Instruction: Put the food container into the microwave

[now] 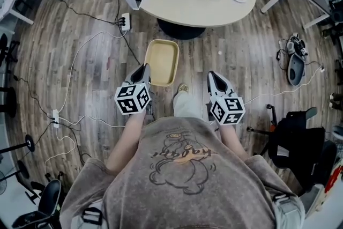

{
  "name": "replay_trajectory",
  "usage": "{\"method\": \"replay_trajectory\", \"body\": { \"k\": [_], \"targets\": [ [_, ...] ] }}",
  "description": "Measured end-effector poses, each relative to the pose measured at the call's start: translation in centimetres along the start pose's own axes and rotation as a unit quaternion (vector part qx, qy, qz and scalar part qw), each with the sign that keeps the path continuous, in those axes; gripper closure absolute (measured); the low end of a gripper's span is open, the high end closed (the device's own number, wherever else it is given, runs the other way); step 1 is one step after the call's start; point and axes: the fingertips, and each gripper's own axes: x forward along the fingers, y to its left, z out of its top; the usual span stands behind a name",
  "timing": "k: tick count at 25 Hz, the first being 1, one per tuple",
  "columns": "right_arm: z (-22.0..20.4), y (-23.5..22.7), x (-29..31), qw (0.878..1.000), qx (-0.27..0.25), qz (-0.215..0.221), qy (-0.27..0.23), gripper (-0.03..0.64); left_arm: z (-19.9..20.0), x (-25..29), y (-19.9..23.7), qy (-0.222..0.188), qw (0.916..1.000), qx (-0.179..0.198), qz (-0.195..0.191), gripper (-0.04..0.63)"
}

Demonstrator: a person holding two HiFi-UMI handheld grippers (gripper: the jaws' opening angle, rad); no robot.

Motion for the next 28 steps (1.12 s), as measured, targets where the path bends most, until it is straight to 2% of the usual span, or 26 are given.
{"method": "replay_trajectory", "body": {
  "k": [12, 28],
  "targets": [
    [6.5, -6.6, 8.7, 1.0, -0.005, 0.023, -0.009, 0.612, 6.0, 9.6, -1.4, -0.002, 0.9999, -0.007, 0.012, 0.557],
    [9.5, -13.0, 15.6, 0.997, -0.016, 0.069, -0.006, 0.612, 8.9, 17.2, -3.1, -0.025, 0.9983, -0.023, 0.046, 0.557]
  ]
}}
